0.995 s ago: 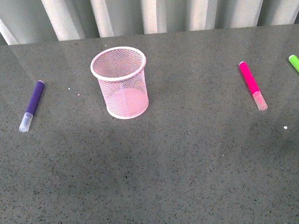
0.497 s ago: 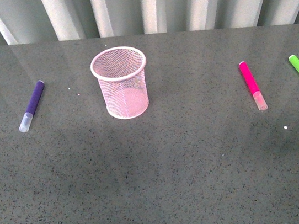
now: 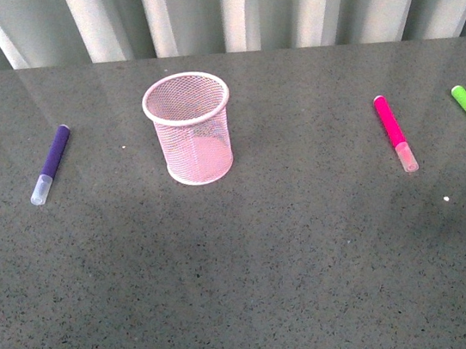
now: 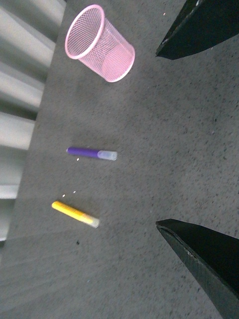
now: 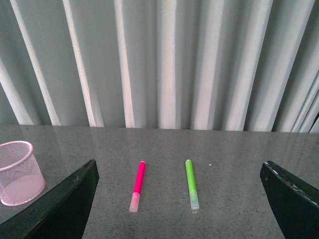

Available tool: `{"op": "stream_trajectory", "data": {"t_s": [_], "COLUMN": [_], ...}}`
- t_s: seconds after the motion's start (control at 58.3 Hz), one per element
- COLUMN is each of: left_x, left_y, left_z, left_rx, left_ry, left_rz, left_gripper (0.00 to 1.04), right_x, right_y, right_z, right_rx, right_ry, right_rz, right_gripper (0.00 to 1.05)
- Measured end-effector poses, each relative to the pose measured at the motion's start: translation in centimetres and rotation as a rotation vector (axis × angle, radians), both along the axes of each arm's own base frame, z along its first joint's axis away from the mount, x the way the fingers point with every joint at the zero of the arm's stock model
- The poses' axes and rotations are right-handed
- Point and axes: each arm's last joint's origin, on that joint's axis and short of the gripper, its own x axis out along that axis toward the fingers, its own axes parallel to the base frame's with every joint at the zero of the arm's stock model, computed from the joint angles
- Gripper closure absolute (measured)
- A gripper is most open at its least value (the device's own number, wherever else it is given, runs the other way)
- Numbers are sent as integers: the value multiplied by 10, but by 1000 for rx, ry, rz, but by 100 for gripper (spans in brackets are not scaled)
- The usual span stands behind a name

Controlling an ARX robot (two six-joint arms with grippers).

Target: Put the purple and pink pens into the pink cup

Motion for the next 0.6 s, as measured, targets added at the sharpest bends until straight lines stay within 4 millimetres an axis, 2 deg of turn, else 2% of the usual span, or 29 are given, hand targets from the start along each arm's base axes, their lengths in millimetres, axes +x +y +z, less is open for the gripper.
{"op": "stream_trajectory", "data": {"t_s": [0.069, 0.223, 0.309, 0.412, 0.532, 0.6], "left_x": [13, 58, 82, 125, 167, 182], "left_y": [0, 0, 0, 3, 9, 12], "left_z": [9, 30, 29, 25, 27, 29], "left_rx": [-13, -42, -42, -39, -4, -7], "left_ry": [14, 74, 162, 306, 363, 393], "left_rz": [-15, -42, -46, -55, -54, -57], "left_gripper": [7, 7, 7, 7, 7, 7], "right_x": [0, 0, 0, 0, 0, 0], "right_y": [0, 0, 0, 0, 0, 0], "right_z": [0, 0, 0, 0, 0, 0], "right_rx": [0, 0, 0, 0, 0, 0], "right_ry": [0, 0, 0, 0, 0, 0], "right_rz": [0, -1, 0, -1, -1, -1], "right_gripper": [7, 7, 7, 7, 7, 7]}}
